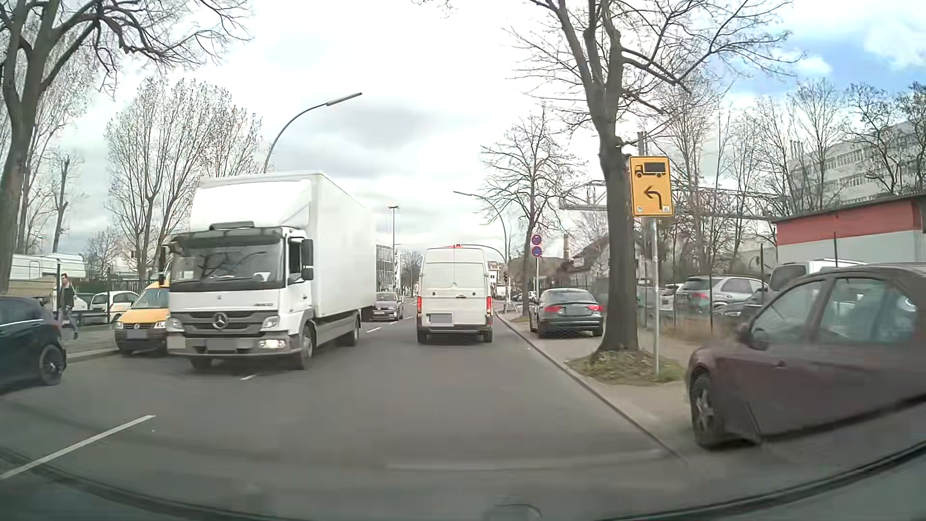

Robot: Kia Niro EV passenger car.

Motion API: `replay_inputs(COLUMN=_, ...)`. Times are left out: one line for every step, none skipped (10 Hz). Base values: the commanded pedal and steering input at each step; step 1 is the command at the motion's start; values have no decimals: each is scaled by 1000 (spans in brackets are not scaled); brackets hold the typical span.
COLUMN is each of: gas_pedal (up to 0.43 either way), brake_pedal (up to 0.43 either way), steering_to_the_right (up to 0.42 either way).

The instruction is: Follow the waypoints while adhering to traffic rules and regulations

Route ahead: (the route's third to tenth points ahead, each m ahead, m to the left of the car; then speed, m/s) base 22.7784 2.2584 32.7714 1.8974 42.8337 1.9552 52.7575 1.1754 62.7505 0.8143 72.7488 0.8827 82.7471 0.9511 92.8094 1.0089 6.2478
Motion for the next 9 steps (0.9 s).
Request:
replay_inputs(gas_pedal=0, brake_pedal=256, steering_to_the_right=-3)
replay_inputs(gas_pedal=0, brake_pedal=262, steering_to_the_right=-3)
replay_inputs(gas_pedal=0, brake_pedal=262, steering_to_the_right=-3)
replay_inputs(gas_pedal=0, brake_pedal=262, steering_to_the_right=-3)
replay_inputs(gas_pedal=0, brake_pedal=268, steering_to_the_right=-3)
replay_inputs(gas_pedal=0, brake_pedal=274, steering_to_the_right=-3)
replay_inputs(gas_pedal=0, brake_pedal=274, steering_to_the_right=-3)
replay_inputs(gas_pedal=0, brake_pedal=280, steering_to_the_right=-3)
replay_inputs(gas_pedal=0, brake_pedal=287, steering_to_the_right=-2)
